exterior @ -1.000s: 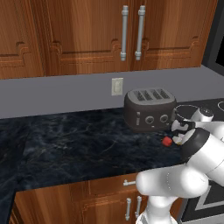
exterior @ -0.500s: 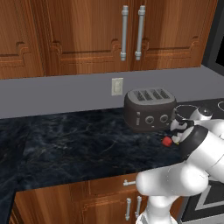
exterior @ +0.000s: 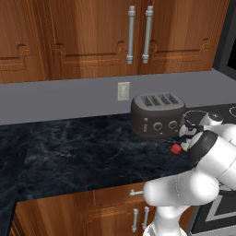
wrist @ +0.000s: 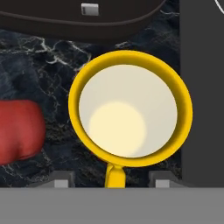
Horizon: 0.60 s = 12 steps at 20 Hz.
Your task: Pick the mug from the counter and place it inside the microwave. Then close the microwave.
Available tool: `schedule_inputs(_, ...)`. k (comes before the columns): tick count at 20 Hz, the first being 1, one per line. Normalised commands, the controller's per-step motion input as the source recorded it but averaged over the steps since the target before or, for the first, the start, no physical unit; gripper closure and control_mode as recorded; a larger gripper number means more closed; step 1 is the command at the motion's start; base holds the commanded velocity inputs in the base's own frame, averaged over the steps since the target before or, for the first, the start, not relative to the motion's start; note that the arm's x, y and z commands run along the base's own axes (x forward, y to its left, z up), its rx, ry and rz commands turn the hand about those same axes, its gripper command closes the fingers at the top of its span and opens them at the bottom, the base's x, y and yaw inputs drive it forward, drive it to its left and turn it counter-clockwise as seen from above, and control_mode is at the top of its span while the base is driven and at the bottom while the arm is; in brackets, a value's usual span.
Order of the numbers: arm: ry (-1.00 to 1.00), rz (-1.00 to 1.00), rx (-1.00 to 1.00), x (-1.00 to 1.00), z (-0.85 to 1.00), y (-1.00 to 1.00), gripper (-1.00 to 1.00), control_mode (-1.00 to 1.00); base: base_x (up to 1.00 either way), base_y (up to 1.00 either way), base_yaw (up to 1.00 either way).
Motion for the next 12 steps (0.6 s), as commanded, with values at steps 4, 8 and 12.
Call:
schedule_inputs(4, 0.0, 0.0, 0.0, 0.0, 0.0, 0.0, 1.0, -1.0, 0.0, 0.0, 0.0)
schedule_inputs(8, 0.0, 0.0, 0.0, -0.01, 0.0, 0.0, 1.0, -1.0, 0.0, 0.0, 0.0)
schedule_inputs(12, -0.08, 0.0, 0.0, -0.28, 0.21, 0.0, 1.0, -1.0, 0.0, 0.0, 0.0)
